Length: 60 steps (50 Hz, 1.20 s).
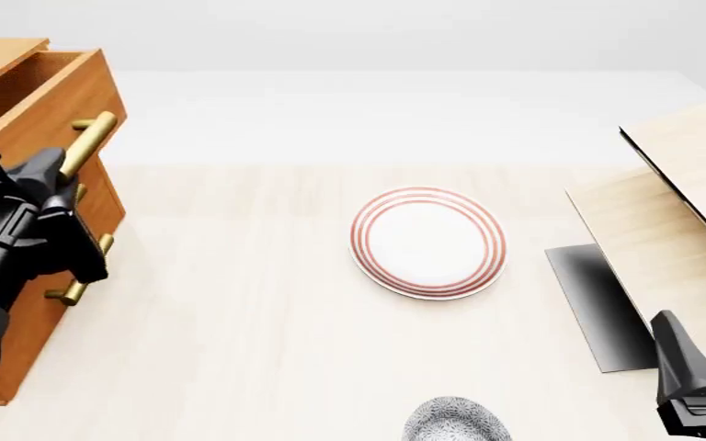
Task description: Open the top drawer of the cabinet and put the bowl in it.
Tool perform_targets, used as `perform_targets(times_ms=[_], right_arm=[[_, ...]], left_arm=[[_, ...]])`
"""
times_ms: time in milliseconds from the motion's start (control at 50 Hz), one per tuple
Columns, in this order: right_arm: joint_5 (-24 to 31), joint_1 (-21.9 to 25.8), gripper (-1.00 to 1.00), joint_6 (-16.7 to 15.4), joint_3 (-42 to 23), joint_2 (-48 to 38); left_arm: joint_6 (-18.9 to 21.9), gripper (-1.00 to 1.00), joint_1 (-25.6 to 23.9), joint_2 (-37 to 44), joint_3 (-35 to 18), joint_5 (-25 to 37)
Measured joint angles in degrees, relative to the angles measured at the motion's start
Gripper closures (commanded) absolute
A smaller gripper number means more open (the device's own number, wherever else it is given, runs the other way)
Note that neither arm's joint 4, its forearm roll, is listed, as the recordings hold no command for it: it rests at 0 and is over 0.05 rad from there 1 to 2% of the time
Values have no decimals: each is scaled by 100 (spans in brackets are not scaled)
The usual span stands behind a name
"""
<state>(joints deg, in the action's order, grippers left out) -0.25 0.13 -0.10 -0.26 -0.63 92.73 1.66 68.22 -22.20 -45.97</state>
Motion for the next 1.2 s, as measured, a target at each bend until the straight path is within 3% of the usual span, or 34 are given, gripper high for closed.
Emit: perform_targets(times_ms=[720,740,1200], right_arm=[[0,0,-100,0,0,0],[0,0,-100,0,0,0],[0,0,-100,1,0,-1]], left_arm=[[-110,100,-357,-67,-19,133],[-118,-100,-367,-70,-19,137],[-94,-100,-894,-149,265,-427]])
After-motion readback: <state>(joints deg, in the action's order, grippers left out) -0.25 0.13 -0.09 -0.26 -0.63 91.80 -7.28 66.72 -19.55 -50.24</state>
